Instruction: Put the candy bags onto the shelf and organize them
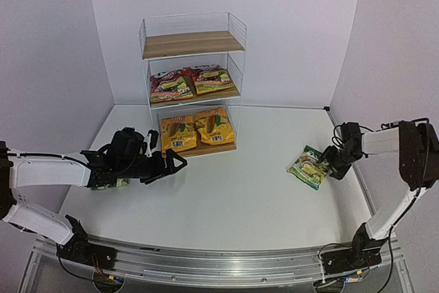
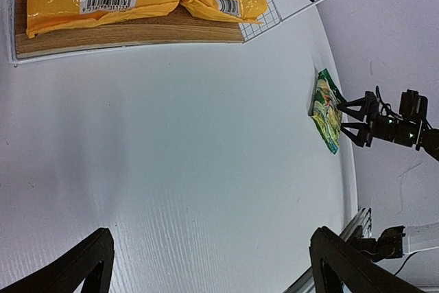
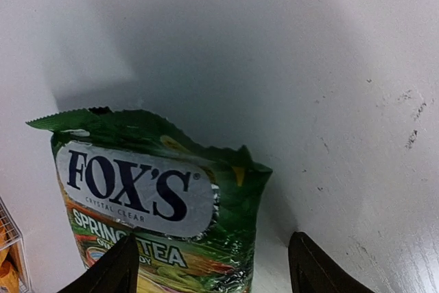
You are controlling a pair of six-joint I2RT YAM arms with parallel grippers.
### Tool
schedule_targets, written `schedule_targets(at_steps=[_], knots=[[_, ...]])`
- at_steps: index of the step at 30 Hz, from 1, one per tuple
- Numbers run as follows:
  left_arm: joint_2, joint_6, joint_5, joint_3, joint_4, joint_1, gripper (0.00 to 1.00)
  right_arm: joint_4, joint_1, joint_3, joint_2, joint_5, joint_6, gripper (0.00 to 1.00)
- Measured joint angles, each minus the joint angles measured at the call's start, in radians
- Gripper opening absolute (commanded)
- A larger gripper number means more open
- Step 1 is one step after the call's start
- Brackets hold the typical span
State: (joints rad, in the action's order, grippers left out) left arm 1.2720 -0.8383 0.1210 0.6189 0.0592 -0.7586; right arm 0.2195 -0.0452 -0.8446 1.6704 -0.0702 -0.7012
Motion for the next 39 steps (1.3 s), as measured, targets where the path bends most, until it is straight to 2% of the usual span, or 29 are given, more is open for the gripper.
schedule_targets(at_steps=[1, 5, 7, 13, 18, 24, 30, 39], knots=[[0.009, 0.000, 0.005, 0.000, 0.006, 0.000, 0.98, -0.018, 0.000, 0.003, 0.004, -0.009, -0.002, 0.57], [0.042, 0.001, 0.018, 0.000, 0.016, 0.000, 0.98, -0.083, -0.001, 0.008, 0.030, -0.046, -0.010, 0.11], [0.050, 0.003, 0.025, 0.000, 0.022, 0.000, 0.99, -0.115, -0.004, 0.009, 0.050, -0.082, -0.018, 0.00], [0.063, 0.029, 0.073, 0.002, 0.062, 0.000, 0.99, -0.148, -0.005, 0.039, 0.016, -0.175, -0.020, 0.00], [0.127, 0.054, 0.171, 0.042, 0.145, 0.000, 0.99, -0.096, 0.019, 0.083, -0.141, -0.297, 0.004, 0.00], [0.274, 0.056, 0.348, 0.168, 0.273, -0.002, 0.95, -0.065, 0.202, 0.029, -0.337, -0.436, 0.044, 0.00], [0.370, 0.054, 0.447, 0.306, 0.359, -0.035, 0.94, -0.010, 0.387, -0.092, -0.386, -0.391, 0.018, 0.00], [0.475, 0.067, 0.479, 0.474, 0.378, -0.105, 0.85, 0.045, 0.551, -0.194, -0.389, -0.189, -0.035, 0.00]])
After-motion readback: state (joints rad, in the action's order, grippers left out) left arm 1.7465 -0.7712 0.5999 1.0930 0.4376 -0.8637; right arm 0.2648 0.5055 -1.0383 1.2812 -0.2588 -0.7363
